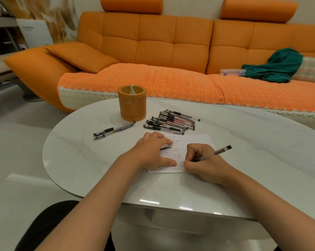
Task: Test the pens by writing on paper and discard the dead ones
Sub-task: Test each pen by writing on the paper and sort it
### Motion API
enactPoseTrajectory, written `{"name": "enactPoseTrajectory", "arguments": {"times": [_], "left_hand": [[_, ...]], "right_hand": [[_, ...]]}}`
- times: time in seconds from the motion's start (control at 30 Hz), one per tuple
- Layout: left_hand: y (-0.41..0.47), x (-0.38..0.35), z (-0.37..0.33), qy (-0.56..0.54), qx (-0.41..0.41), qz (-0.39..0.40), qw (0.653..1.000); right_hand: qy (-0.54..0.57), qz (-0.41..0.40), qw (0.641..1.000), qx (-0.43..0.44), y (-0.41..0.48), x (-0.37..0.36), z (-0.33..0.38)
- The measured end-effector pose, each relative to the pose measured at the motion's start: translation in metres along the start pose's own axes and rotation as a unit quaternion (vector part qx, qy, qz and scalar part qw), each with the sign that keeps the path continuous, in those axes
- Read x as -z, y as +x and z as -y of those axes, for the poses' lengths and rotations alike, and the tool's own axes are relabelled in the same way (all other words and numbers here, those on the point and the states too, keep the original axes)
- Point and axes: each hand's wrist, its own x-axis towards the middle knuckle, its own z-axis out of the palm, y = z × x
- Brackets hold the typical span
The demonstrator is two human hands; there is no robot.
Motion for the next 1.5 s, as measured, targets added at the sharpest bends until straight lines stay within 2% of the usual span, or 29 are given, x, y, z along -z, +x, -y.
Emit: {"name": "enactPoseTrajectory", "arguments": {"times": [0.07, 0.13, 0.43, 0.73, 1.37, 1.5], "left_hand": [[0.0003, 0.0001, 0.0003, 0.000, 0.001, 0.001, 1.000], [0.0005, 0.0007, 0.0003, 0.004, 0.001, 0.003, 1.000], [0.0025, 0.0005, 0.0000, 0.013, 0.000, 0.005, 1.000], [0.0025, -0.0010, 0.0014, 0.012, -0.001, 0.002, 1.000], [0.0018, -0.0002, 0.0004, 0.008, 0.001, 0.005, 1.000], [0.0008, 0.0004, 0.0001, 0.003, 0.003, 0.006, 1.000]], "right_hand": [[0.074, -0.039, 0.996, -0.025, 0.0006, 0.0044, -0.0001], [0.090, -0.051, 0.994, -0.039, 0.0016, 0.0073, -0.0005], [-0.016, 0.005, 1.000, -0.020, 0.0026, 0.0066, -0.0031], [-0.067, 0.011, 0.997, 0.020, 0.0009, 0.0026, -0.0075], [-0.046, 0.004, 0.999, 0.015, 0.0001, 0.0040, -0.0083], [-0.047, 0.024, 0.998, 0.014, -0.0006, 0.0037, -0.0084]]}}
